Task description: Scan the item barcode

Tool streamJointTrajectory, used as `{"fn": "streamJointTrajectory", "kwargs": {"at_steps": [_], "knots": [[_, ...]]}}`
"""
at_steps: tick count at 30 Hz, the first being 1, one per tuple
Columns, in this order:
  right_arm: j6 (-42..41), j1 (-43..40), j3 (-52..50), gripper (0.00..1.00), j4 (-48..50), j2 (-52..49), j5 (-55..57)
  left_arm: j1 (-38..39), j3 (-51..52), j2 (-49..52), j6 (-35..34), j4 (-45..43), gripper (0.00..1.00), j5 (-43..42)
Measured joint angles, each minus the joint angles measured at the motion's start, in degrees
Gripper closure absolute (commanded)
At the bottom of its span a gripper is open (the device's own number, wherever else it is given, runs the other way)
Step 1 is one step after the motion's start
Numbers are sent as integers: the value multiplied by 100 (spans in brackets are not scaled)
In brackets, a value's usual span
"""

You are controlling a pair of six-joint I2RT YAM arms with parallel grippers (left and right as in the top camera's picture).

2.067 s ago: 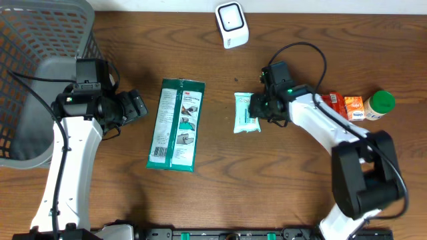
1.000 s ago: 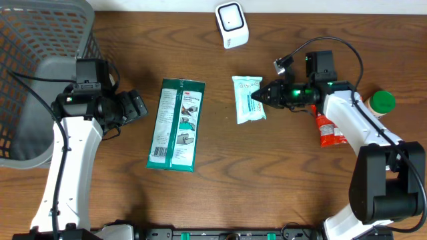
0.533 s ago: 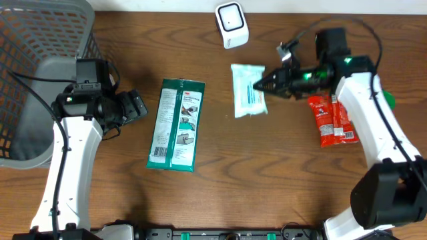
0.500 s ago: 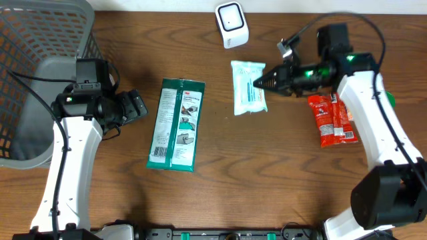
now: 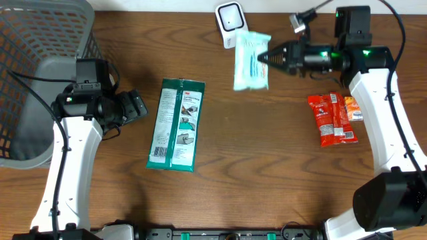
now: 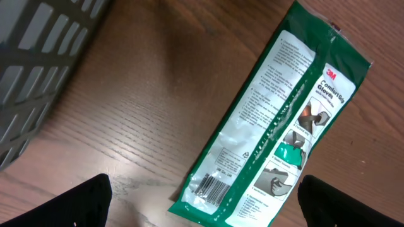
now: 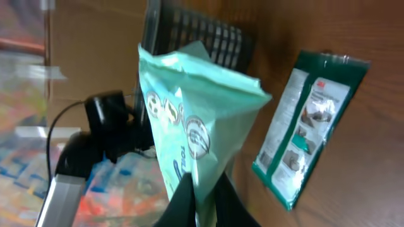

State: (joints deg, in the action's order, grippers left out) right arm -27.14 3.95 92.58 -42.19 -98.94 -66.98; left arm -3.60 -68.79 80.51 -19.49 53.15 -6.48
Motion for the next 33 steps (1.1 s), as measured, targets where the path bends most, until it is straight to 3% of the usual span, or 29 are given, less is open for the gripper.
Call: {"fn": "streamJointTrajectory", "kwargs": {"at_steps": [11,19,27,33], "knots": [[-2621,382,2260,99,1947,-820,964,0,0,0,0,2,5,2],[-4444,501,2586,99,3377,-2306,1880,0,0,0,0,2,5,0],[-5058,717,2583,99,3576,-3309,3237,0,0,0,0,-2,5,2],[-5195,815,2583,99,4415,-3644,3853,0,0,0,0,4,5,2]]}}
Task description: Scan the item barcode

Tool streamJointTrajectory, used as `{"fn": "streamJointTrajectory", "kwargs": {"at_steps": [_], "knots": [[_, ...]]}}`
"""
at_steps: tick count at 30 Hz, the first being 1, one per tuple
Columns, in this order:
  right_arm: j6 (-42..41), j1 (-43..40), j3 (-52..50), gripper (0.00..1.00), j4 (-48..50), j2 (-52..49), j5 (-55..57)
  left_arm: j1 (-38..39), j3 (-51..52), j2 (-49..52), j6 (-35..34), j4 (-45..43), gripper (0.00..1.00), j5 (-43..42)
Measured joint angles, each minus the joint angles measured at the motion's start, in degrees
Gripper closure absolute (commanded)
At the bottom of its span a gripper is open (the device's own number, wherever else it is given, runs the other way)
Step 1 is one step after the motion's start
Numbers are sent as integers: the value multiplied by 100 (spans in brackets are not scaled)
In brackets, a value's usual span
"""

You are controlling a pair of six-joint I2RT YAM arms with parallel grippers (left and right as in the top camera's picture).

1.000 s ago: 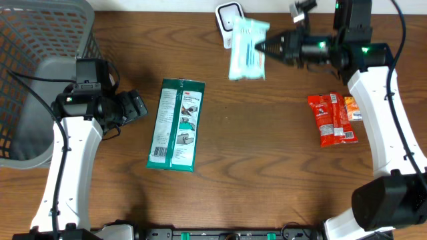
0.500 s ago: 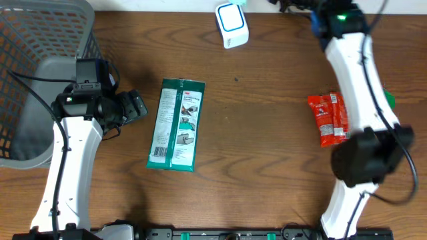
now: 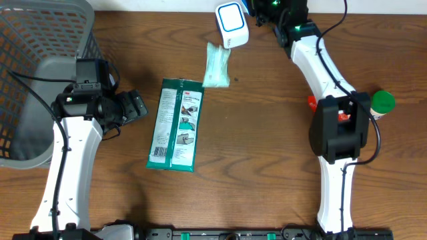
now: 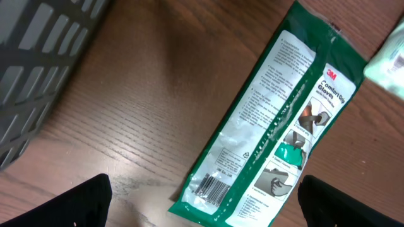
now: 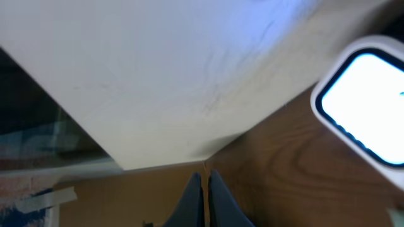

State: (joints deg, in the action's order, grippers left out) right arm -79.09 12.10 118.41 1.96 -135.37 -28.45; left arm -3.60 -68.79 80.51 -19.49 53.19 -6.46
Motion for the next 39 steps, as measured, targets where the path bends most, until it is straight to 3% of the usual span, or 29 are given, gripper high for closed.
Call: {"fn": "streamJointTrajectory", "kwargs": {"at_steps": [3,5,7,11,15,22,28,33,39], "knots": [[90,44,0,97,203,-166,4,0,0,0,0,-4,5,0],[389,63,0,88,179,-197,-24,0,0,0,0,-4,5,-2],[940,98,2,85,-203,-175,-57,0,0,0,0,0,5,0],[2052,177,13,72,-1838,33,7,0,0,0,0,-4,5,-2],[3193,350,-2,47,-3633,348,271,0,0,0,0,-7,5,0],[4426,898,-4,50,-5460,713,525,0,0,0,0,-4,5,0],[4743,1410,-627,50,-5169,713,1200,0,0,0,0,-4,5,-2],[4815,1707,-1292,33,-4085,713,1941,0,0,0,0,-2,5,0],[4516,1683,-1869,30,-2933,713,2304,0,0,0,0,-2,5,0]]}}
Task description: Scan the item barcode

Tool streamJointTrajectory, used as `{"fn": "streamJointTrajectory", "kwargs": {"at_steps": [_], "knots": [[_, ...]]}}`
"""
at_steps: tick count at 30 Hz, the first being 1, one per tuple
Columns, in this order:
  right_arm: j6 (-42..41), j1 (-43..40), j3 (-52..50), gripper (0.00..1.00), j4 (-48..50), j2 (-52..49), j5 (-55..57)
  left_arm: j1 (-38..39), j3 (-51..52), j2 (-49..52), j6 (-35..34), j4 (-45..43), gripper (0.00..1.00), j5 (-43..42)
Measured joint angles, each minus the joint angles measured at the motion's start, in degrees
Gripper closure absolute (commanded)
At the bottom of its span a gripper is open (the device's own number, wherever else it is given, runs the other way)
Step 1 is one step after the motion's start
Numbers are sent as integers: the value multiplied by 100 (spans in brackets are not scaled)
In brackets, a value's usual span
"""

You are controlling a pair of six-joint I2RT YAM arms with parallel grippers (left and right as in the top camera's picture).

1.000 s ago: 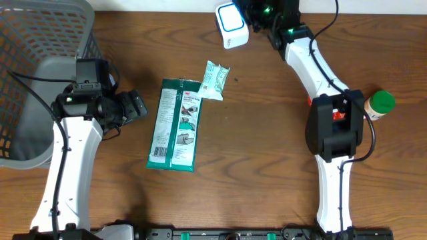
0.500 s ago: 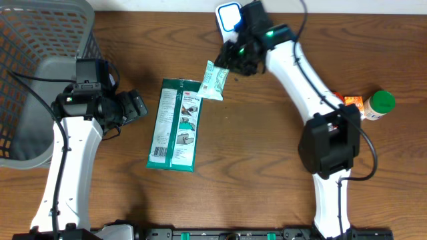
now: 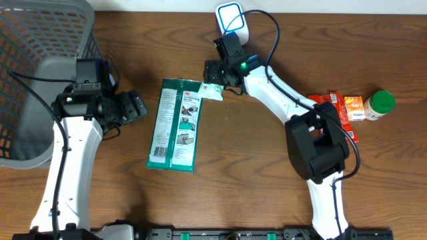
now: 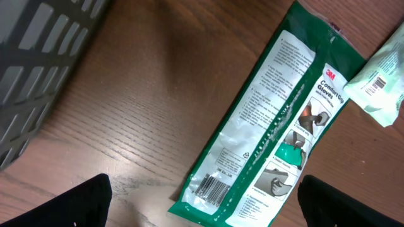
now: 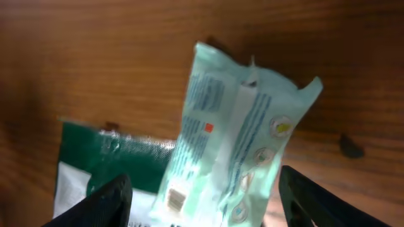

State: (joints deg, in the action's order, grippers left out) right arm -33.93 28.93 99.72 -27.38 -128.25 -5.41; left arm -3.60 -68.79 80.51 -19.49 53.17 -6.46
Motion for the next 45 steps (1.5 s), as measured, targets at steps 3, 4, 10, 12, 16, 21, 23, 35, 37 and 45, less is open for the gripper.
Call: {"fn": "streamJointTrajectory", "kwargs": {"at_steps": [3,4,10,12,16,21,23,35,37,45], "knots": [[-151,-144,-240,30,533,0,-42,0,0,0,0,0,5,-2],[-181,-205,-306,30,660,0,-81,0,0,0,0,-2,5,0],[-293,-450,-658,31,992,0,-146,0,0,0,0,-2,5,0],[-299,-439,-813,31,1187,0,-162,0,0,0,0,-2,5,0],[-380,-372,-1117,32,1528,0,-170,0,0,0,0,-2,5,-2],[-487,-295,-1338,33,2000,17,-184,0,0,0,0,-2,5,-2],[-492,-269,-1366,35,2039,28,-162,0,0,0,0,-2,5,-2],[-511,210,-1386,51,1862,61,807,0,0,0,0,-2,5,0],[-538,258,-1394,54,1812,57,977,0,0,0,0,-2,5,0],[-431,127,-1331,50,964,208,1207,0,0,0,0,-2,5,0]]}}
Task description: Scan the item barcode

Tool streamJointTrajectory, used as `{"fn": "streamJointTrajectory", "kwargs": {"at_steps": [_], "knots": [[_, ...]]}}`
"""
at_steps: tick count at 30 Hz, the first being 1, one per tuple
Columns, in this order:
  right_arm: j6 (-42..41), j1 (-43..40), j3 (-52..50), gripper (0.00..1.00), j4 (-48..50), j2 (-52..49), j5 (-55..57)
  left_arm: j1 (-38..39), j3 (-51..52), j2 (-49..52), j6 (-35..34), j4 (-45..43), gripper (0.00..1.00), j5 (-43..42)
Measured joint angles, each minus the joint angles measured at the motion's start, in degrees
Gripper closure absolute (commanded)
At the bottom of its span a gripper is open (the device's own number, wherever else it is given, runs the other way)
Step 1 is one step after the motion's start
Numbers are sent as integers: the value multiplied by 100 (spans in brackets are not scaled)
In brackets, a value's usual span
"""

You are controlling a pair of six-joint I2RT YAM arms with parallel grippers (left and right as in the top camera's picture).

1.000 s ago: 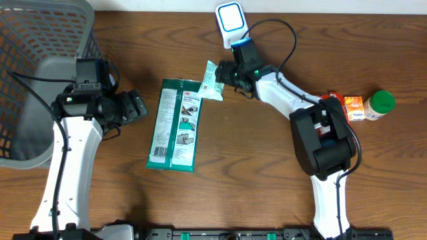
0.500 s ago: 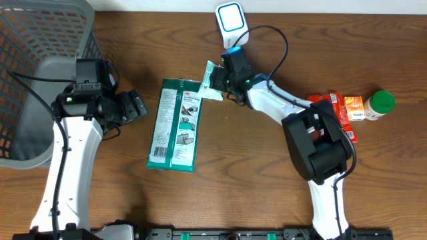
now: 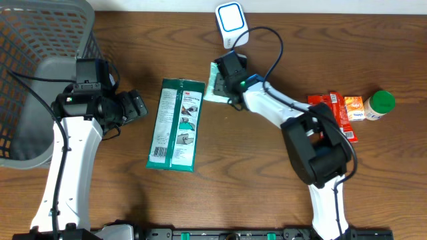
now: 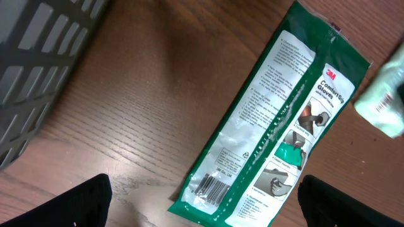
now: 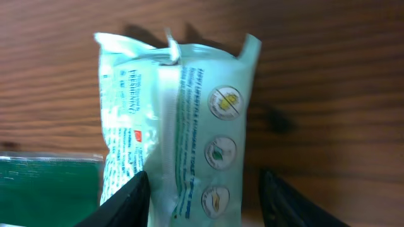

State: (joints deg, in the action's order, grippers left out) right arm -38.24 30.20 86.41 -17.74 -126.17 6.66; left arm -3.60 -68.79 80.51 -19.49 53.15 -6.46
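A pale mint wipes pack [image 5: 183, 126] lies flat on the table by the top right corner of the green 3M glove pack [image 3: 175, 123]. My right gripper [image 5: 205, 202] is open and low over it, one finger on each side of the pack's near end. In the overhead view the right gripper [image 3: 227, 75] hides most of the mint pack [image 3: 213, 85]. The white scanner [image 3: 231, 20] stands at the back edge. My left gripper [image 4: 205, 192] is open over the glove pack's [image 4: 278, 120] barcode end, holding nothing.
A grey basket [image 3: 40, 73] fills the back left corner, close to my left arm. At the right lie a red snack pack [image 3: 330, 119], a small orange pack [image 3: 353, 107] and a green-lidded bottle [image 3: 381, 103].
My right gripper, still open, has come down closer to the mint pack and now straddles its end. The pack lies a little further from the glove pack. The left arm has not moved.
At first my right gripper was shut on the mint pack, held up near the scanner. Then the pack was out of it, near the glove pack, with the gripper shut by the scanner. Later the pack lay on the table under the open gripper, which now straddles it.
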Motion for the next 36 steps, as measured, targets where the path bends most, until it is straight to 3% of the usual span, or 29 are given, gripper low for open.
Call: {"fn": "streamJointTrajectory", "kwargs": {"at_steps": [8,17,21,28,36], "knots": [[448,-306,-131,42,-968,417,59,0,0,0,0,2,5,0],[1534,-422,-151,30,-103,439,-732,0,0,0,0,0,5,0],[2122,-520,-151,31,-81,439,-994,0,0,0,0,0,5,0],[3230,-446,-151,18,-90,428,-809,0,0,0,0,0,5,0],[3436,-472,-153,23,39,363,-957,0,0,0,0,0,5,0]]}}
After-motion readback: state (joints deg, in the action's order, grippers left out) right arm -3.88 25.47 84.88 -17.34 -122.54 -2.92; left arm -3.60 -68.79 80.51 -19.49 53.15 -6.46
